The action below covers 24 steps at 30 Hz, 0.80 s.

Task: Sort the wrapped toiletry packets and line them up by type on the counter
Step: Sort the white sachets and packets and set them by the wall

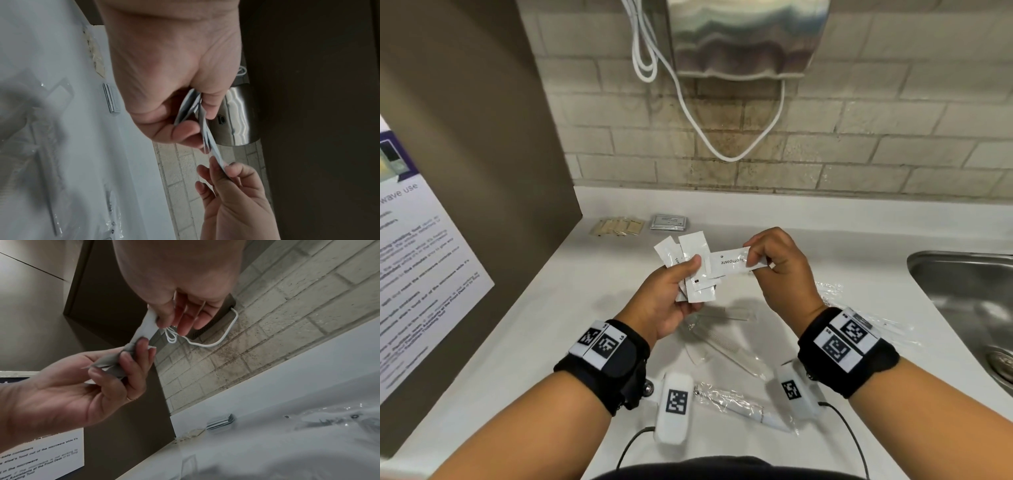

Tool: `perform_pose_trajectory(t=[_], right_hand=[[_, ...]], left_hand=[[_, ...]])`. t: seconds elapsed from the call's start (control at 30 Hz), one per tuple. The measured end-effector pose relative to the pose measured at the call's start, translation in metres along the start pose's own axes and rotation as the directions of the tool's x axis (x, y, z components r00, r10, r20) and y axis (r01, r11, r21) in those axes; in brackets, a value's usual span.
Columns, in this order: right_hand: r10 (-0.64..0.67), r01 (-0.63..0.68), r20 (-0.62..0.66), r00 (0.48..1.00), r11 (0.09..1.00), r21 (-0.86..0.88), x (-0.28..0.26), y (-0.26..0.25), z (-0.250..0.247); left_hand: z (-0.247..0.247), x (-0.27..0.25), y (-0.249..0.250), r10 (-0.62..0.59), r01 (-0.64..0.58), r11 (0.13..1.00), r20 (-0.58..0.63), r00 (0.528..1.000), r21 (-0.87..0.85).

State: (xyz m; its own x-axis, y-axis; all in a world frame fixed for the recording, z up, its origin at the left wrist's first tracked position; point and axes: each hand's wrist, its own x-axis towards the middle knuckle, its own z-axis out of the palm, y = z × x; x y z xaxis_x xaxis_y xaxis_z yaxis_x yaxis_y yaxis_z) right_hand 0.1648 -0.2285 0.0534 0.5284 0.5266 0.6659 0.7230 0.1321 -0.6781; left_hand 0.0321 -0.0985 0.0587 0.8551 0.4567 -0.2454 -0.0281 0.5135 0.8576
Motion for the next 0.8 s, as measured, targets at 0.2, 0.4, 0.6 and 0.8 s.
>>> perform_pose_trajectory(t=[0.2,0.4,0.6,0.8], right_hand=[[0.311,-0.309,0.018,0.950,0.931,0.193,0.003,-0.010,0.005],[0.561,-0.590,0.223,0.798,0.650,0.479,0.013,-0.027,0.014],[0.581,-0.602,0.284,0.763,0.477,0.641,0.037,-0.025,0.007],[0.529,-0.781,0.619,0.580,0.578,0.237,0.043,-0.027,0.008]], left_hand=[[0.007,-0.003,-0.004,0.123,-0.122,0.991,-0.021,0.992,0.055],[0.006,-0.001,-0.002,0.211,-0.208,0.977,-0.062,0.976,0.046],[-0.005,-0.001,-0.001,0.218,-0.217,0.976,-0.058,0.974,0.023],[-0.014,0.000,0.000,0.196,-0.212,0.956,0.096,0.976,0.203]])
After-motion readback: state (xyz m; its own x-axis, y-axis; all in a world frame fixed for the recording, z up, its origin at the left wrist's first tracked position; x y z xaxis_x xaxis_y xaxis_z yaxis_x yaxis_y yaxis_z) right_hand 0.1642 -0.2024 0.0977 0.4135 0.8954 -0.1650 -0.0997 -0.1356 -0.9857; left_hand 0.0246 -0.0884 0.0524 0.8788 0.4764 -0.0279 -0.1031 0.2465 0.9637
